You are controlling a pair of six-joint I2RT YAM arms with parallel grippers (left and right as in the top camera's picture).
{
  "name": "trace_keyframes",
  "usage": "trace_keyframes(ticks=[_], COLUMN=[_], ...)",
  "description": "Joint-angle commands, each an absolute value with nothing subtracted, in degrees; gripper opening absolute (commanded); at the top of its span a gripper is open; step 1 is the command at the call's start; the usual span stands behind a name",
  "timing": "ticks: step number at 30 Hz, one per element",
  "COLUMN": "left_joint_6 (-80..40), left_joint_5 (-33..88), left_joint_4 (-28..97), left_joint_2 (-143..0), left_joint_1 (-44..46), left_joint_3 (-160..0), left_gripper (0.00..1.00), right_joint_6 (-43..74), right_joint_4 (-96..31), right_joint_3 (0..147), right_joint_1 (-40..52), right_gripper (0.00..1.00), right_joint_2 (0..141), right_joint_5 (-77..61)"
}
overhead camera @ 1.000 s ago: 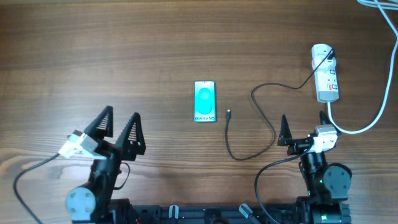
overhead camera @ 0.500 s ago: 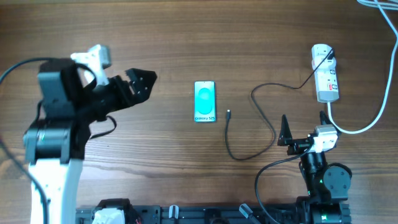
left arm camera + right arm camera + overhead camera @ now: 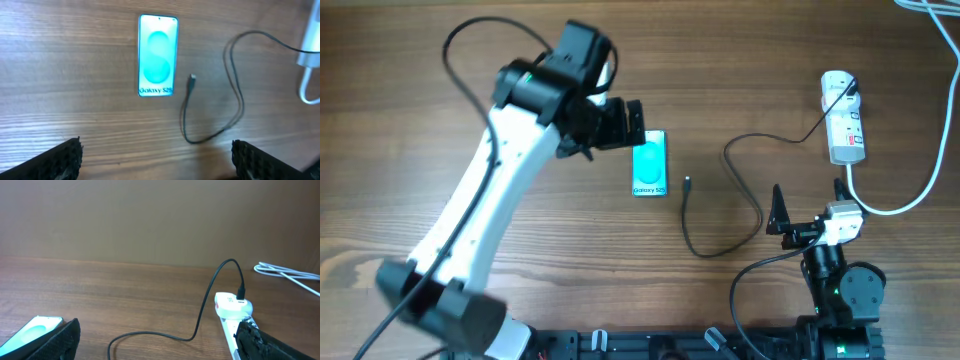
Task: Plug charger to phone and switch on socket
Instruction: 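Move the left gripper forward over the Galaxy S25 phone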
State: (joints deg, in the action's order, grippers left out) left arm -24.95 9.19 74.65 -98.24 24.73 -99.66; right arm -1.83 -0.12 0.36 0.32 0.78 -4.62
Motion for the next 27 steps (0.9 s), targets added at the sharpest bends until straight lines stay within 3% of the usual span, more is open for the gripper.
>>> trace_keyframes(ticks=[1, 27], left_joint_6=[-26.00, -30.33], left_joint_5=[6.50, 6.96], left_joint_4=[74.02, 67.85], left_joint_2=[-104.07, -119.61], left_joint_1=[26.87, 32.42], left_joint_3=[-101.12, -101.10], left_gripper=[1.00, 1.00], right_joint_6=[-1.98, -1.96], right_joint_4=[0.05, 0.05], right_joint_3=[0.30, 0.30], right_joint_1=[0.08, 0.08], right_gripper=[1.00, 1.00], right_joint_2=[0.27, 0.27], right_joint_5=[-3.86, -3.86])
